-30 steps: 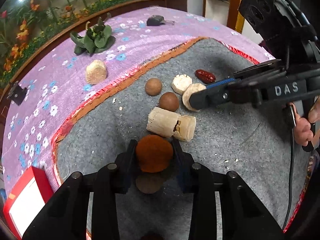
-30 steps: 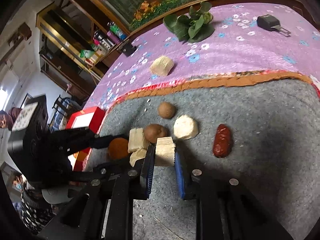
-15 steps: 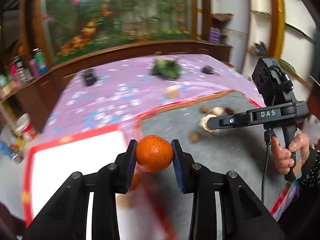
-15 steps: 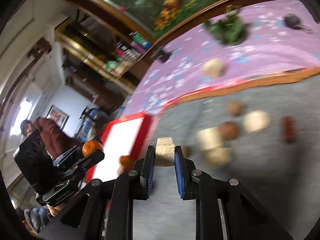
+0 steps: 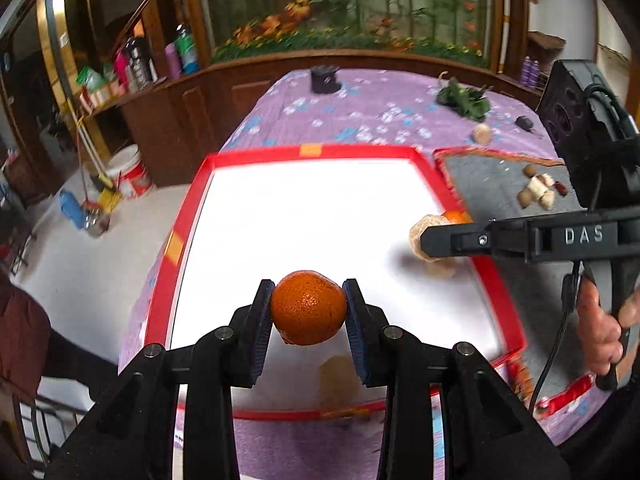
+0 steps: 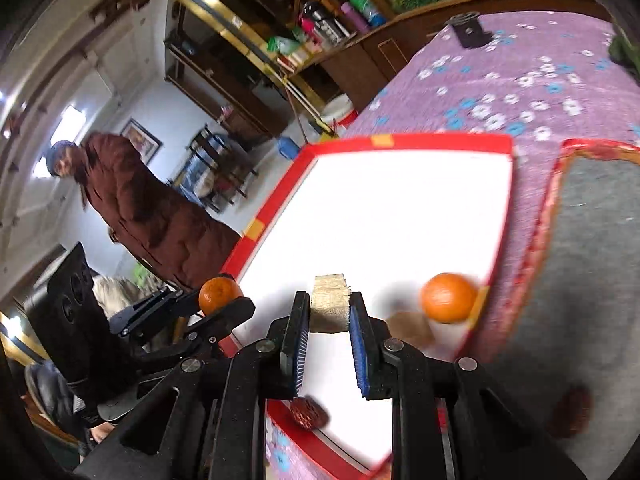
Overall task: Organize fruits
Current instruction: 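Carry the orange and the cube into the white tray and release them, then grasp a red date with the left tool while the right tool grasps another date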
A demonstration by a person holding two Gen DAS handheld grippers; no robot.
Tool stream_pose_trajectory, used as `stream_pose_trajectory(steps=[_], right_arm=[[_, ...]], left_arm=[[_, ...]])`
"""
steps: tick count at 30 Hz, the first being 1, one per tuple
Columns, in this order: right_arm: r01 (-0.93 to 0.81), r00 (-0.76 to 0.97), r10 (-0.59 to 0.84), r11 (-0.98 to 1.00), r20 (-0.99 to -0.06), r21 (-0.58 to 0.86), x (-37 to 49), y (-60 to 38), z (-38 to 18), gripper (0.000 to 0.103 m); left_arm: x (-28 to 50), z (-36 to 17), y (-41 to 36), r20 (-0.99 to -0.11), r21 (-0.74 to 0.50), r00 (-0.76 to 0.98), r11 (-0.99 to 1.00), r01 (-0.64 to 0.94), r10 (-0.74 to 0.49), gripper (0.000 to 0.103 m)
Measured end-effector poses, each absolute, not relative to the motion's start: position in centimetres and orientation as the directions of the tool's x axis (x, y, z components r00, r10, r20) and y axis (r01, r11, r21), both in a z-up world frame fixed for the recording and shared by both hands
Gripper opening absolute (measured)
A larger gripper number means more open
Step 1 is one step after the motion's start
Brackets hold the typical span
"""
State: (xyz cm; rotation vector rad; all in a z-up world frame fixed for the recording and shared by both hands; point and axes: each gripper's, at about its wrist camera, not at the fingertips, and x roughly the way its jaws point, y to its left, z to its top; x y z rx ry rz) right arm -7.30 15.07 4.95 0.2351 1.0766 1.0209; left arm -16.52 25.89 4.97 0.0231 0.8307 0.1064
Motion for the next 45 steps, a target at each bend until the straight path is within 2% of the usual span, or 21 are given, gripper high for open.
stream_pose_trajectory(steps=[4,7,8,9,11,15,19,25,32,38,43,45], right_arm=[[-0.585,0.113,0.752,0.579,-0.65,0.569,-7.9,16.2,4.7,0.023],[-0.587,0.109,0.765,0.565,-0.635,0.58,-8.3,15.7,5.5,0.025],[-0.591,0.121,0.773,0.56,-0.623,0.58,-8.2,15.0,6.0,0.03],[-0.595,0.145,0.781,0.559,-0.607,0.577,-8.1,14.1,6.6,0.034],[-0.599,0.192,0.788,0.567,-0.585,0.566,-7.8,12.3,7.5,0.035],[-0.554,0.305,0.764,0.628,-0.568,0.547,-6.4,5.7,8.6,0.035],[-0.444,0.436,0.694,0.719,-0.572,0.534,-4.5,-3.5,8.7,0.035],[-0.265,0.526,0.578,0.809,-0.624,0.525,-3.0,-14.0,6.7,0.035],[-0.172,0.538,0.525,0.834,-0.66,0.524,-1.8,-19.0,4.1,0.036],[-0.168,0.514,0.505,0.852,-0.693,0.496,-0.4,-18.2,2.8,0.034],[-0.157,0.522,0.421,0.902,-0.742,0.402,0.6,-16.6,1.9,0.03],[-0.166,0.524,0.393,0.917,-0.756,0.362,0.6,-15.9,1.4,0.019]], left_arm=[[-16.3,4.1,26.0,-0.746,0.091,0.651,0.99,-0.109,0.14,0.032],[-16.1,3.9,25.8,-0.751,0.107,0.64,0.986,-0.131,0.167,0.032],[-16.1,3.9,25.7,-0.756,0.11,0.631,0.984,-0.14,0.174,0.034],[-16.1,4.0,25.6,-0.754,0.113,0.632,0.983,-0.146,0.181,0.04],[-16.6,4.9,24.8,-0.726,0.112,0.664,0.984,-0.141,0.178,0.046],[-17.0,6.7,21.3,-0.67,0.113,0.735,0.993,-0.039,0.105,0.05],[-16.6,7.2,15.6,-0.658,0.144,0.753,0.981,0.13,-0.003,0.05],[-14.8,5.5,8.1,-0.697,0.176,0.708,0.929,0.327,-0.117,0.049],[-12.4,4.1,4.8,-0.746,0.126,0.647,0.922,0.367,-0.156,0.049],[-11.5,3.1,5.0,-0.774,0.061,0.615,0.949,0.31,-0.151,0.049],[-11.6,2.6,4.7,-0.786,0.049,0.602,0.957,0.285,-0.139,0.049],[-11.5,2.4,4.8,-0.792,0.044,0.599,0.966,0.254,-0.122,0.049]])
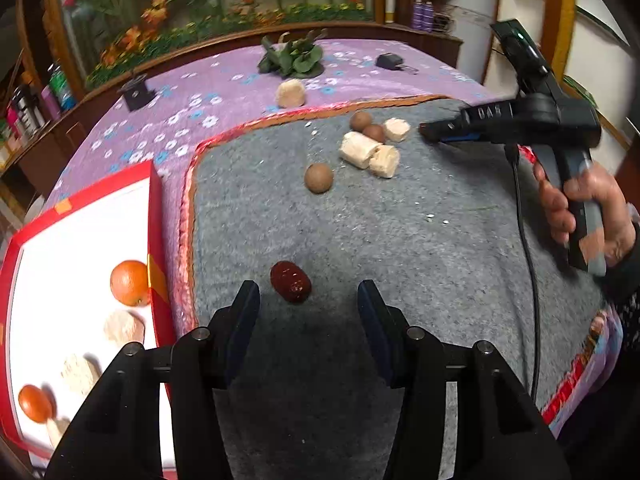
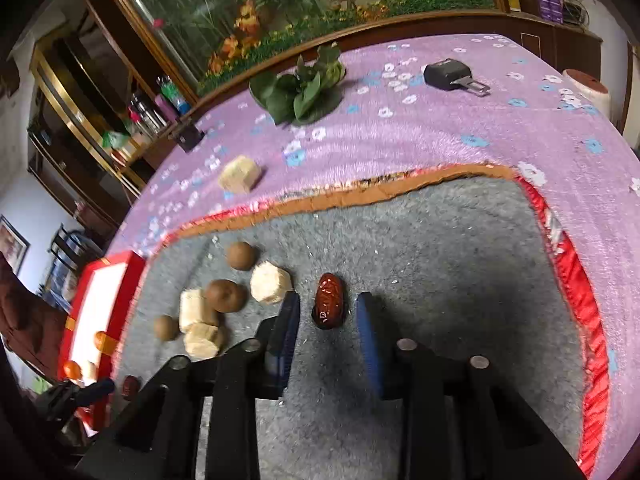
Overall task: Organize fruits
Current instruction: 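Grasp a red date with the left tool while the right tool grasps another date, then carry both red dates into the white tray and open both tools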
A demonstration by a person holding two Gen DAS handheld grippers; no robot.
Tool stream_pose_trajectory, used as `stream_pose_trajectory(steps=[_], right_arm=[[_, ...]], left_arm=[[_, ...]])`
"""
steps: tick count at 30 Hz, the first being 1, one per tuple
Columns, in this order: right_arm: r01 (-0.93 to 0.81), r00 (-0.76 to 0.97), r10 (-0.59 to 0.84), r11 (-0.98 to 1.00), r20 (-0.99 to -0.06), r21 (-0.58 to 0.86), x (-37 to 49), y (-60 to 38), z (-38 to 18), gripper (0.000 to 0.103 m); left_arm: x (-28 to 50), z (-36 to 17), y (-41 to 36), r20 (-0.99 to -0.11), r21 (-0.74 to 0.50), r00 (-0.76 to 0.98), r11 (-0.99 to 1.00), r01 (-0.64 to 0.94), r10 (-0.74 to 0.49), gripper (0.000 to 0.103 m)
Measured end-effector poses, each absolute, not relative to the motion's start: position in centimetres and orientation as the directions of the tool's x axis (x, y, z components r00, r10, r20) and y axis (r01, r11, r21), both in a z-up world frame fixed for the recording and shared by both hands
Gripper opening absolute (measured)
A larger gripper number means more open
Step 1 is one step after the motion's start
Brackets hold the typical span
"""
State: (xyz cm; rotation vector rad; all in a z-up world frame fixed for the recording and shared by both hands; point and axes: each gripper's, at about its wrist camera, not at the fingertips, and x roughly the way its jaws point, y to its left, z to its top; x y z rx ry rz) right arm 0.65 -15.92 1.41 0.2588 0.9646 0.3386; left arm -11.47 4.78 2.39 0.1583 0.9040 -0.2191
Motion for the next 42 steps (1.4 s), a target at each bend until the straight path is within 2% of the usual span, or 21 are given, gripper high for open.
stream_pose_trajectory(steps=[3,8,10,12,17,33,42], right_arm=[[-0.195,0.56,0.337,0.942,-0.757,0.274,0.1,-15.1,1.5,0.017],[-0.183,0.549,0.39,0.919,-0.739,0.349,0.1,-16.3,1.4,0.017],[-0.182,0.542,0.407,0.911,-0.736,0.37,0.1,-16.6,1.4,0.017],[-0.183,0.538,0.415,0.907,-0.734,0.379,0.0,-16.6,1.5,0.017],[-0.196,0.536,0.443,0.893,-0.719,0.404,-0.3,-16.6,1.8,0.017],[-0.224,0.604,0.448,0.889,-0.659,0.4,-0.8,-16.7,2.8,0.017],[-0.363,0.529,0.586,0.81,-0.614,0.461,-3.6,-10.2,4.9,0.017]], left_arm=[[-11.0,2.0,5.0,-0.801,0.027,0.59,0.979,0.204,-0.101,0.049],[-9.8,1.4,5.0,-0.809,0.007,0.583,0.99,0.137,-0.075,0.048],[-9.7,1.1,4.8,-0.807,0.015,0.587,0.992,0.123,-0.061,0.037],[-9.9,0.9,4.6,-0.798,0.019,0.6,0.994,0.107,-0.05,0.034],[-9.8,0.9,4.5,-0.792,0.023,0.61,0.995,0.1,-0.043,0.017],[-12.5,3.2,6.1,-0.715,-0.081,0.687,0.991,0.107,-0.132,0.016],[-15.2,5.8,10.6,-0.642,-0.045,0.765,0.999,0.03,-0.052,0.016]])
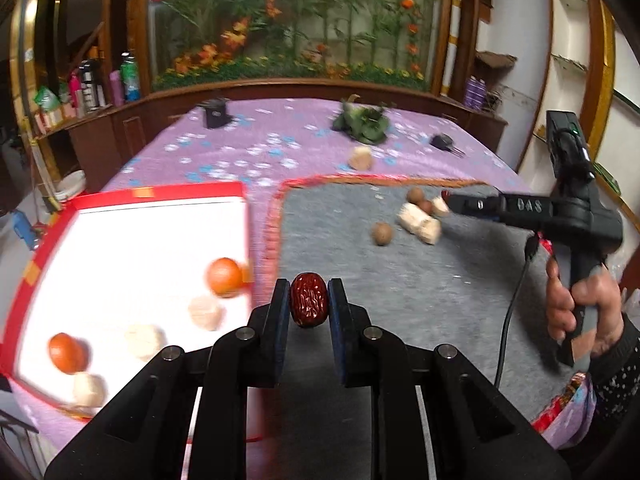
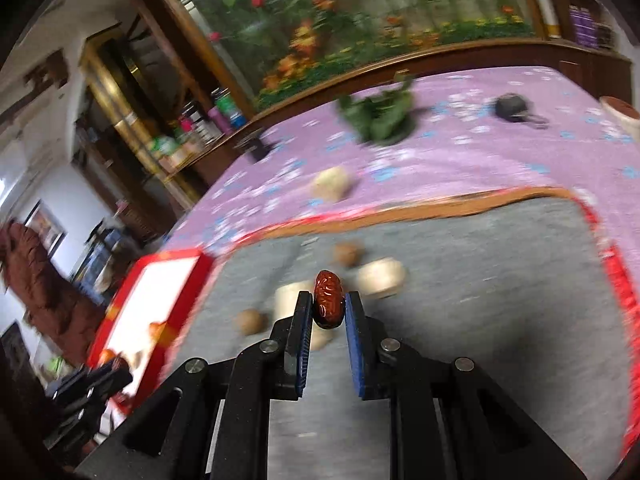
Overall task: Organize fruits
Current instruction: 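Carry both red dates into the white tray and open both tools, then grasp a beige cube with the left tool while the right tool grasps another cube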
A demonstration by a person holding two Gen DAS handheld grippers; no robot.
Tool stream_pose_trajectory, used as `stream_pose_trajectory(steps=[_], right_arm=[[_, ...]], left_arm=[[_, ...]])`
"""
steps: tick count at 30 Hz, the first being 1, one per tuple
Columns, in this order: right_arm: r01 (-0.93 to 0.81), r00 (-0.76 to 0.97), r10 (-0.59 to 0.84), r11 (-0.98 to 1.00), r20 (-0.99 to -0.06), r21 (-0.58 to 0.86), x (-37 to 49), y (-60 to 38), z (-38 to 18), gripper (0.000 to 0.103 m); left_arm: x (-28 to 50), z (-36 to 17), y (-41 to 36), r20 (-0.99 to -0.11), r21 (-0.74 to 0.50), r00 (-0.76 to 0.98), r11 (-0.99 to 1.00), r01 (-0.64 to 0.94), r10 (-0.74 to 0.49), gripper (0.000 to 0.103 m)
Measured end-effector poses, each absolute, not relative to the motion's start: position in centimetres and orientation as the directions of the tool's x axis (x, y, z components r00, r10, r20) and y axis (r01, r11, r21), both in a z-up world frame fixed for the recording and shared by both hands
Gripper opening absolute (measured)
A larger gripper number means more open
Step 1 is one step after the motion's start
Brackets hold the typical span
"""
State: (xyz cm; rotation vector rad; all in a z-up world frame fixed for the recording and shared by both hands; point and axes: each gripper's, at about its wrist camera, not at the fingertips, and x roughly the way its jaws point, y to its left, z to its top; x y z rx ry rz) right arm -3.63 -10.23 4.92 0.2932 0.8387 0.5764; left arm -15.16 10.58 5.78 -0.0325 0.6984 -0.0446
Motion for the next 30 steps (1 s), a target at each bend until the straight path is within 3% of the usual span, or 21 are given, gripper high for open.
stream_pose_trajectory(steps=[14,24,26,28,30], right_arm=[[-0.651,0.286,0.733,0.621,-0.617,0.435,-9.1,9.6,6.6,0.016],[-0.677,0.225,0.723,0.598,-0.653,0.429,-10.5,13.8,5.0,0.02],[-0.678,0.214,0.734,0.586,-0.644,0.443,-10.6,13.6,5.3,0.026],[-0.68,0.223,0.759,0.571,-0.612,0.46,-10.6,12.7,6.0,0.033],[-0.689,0.277,0.755,0.587,-0.594,0.426,-10.6,11.1,7.0,0.035]], left_arm=[[-16.4,3.8,21.3,-0.648,0.029,0.733,0.968,-0.248,0.207,0.016],[-16.6,2.7,22.8,-0.65,0.077,0.703,0.945,-0.318,0.29,0.017],[-16.5,2.9,22.9,-0.644,0.113,0.685,0.929,-0.353,0.34,0.025],[-16.7,3.3,22.7,-0.628,0.129,0.684,0.916,-0.38,0.372,0.059],[-17.1,4.1,22.1,-0.592,0.133,0.708,0.913,-0.385,0.385,0.065]])
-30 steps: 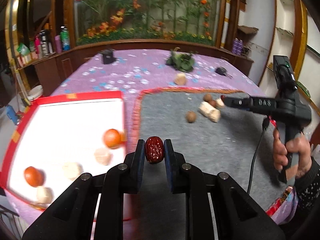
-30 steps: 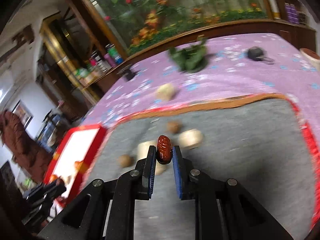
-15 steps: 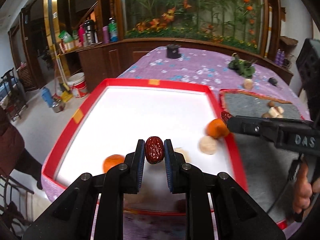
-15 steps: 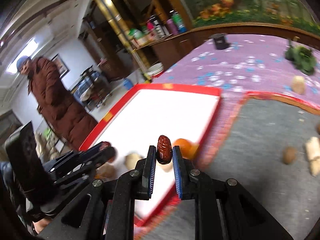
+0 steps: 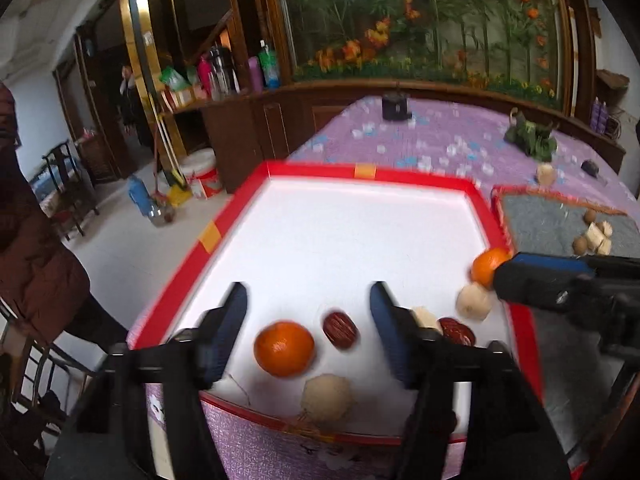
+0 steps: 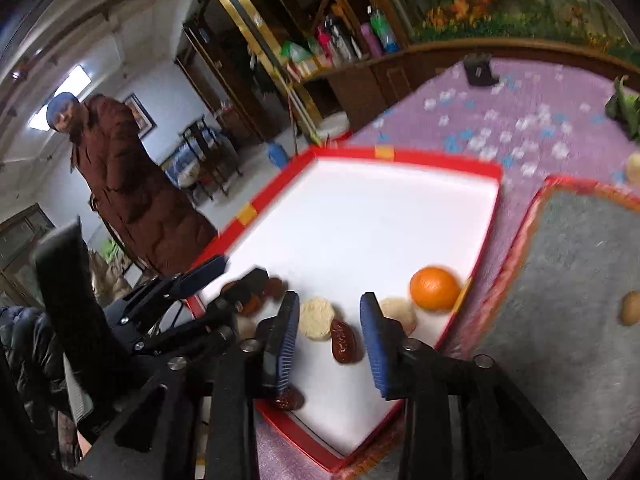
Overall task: Organize fruits
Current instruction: 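Grasp a beige cube with the left tool while the right tool grasps another cube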
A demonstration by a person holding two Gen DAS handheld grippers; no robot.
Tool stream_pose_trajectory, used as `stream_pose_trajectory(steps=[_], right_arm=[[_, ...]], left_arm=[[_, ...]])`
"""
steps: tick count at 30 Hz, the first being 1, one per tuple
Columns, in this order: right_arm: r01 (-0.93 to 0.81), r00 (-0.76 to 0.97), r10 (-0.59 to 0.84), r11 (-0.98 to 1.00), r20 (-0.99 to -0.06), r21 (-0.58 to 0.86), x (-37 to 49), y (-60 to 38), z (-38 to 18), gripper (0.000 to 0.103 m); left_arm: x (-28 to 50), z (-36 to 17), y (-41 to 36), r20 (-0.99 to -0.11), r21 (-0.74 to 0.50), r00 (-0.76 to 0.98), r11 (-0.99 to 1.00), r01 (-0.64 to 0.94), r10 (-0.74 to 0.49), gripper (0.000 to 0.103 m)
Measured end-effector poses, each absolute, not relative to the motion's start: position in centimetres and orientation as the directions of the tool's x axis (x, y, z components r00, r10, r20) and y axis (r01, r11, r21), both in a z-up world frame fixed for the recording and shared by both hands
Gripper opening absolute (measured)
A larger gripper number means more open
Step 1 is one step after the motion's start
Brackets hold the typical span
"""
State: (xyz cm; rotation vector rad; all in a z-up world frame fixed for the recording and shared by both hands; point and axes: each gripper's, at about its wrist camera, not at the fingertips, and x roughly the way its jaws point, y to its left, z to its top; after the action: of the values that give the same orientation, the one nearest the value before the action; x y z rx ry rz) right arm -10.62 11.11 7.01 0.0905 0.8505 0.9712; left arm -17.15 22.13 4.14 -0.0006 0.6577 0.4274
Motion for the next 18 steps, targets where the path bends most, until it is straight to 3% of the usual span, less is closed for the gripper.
stream_pose_trajectory(steps=[5,10,12,18], right_arm=[[-0.643,0.414,0.698,0.679,-0.584,0.356,-9.4,5.0,7.9,0.041],[-0.521,0.533,0.575,0.801,-0.62,0.295,-7.2,-3.2,7.2,0.045],[-0.468,0.572,0.498,0.851,-0.652,0.239,-6.3,-5.9,6.5,0.052],[-0.426,0.533,0.427,0.881,-0.73,0.204,-3.3,-8.9,4.0,0.055]], left_arm=[[-17.1,5.9,19.0,-0.551,0.151,0.764,0.941,-0.304,0.336,0.071],[-15.8,6.3,14.8,-0.568,0.156,0.792,0.975,-0.161,0.222,0.072],[-15.2,6.3,13.2,-0.58,0.156,0.794,0.982,-0.11,0.182,0.072],[-13.3,7.1,8.8,-0.614,0.144,0.786,0.989,0.026,0.069,0.072]])
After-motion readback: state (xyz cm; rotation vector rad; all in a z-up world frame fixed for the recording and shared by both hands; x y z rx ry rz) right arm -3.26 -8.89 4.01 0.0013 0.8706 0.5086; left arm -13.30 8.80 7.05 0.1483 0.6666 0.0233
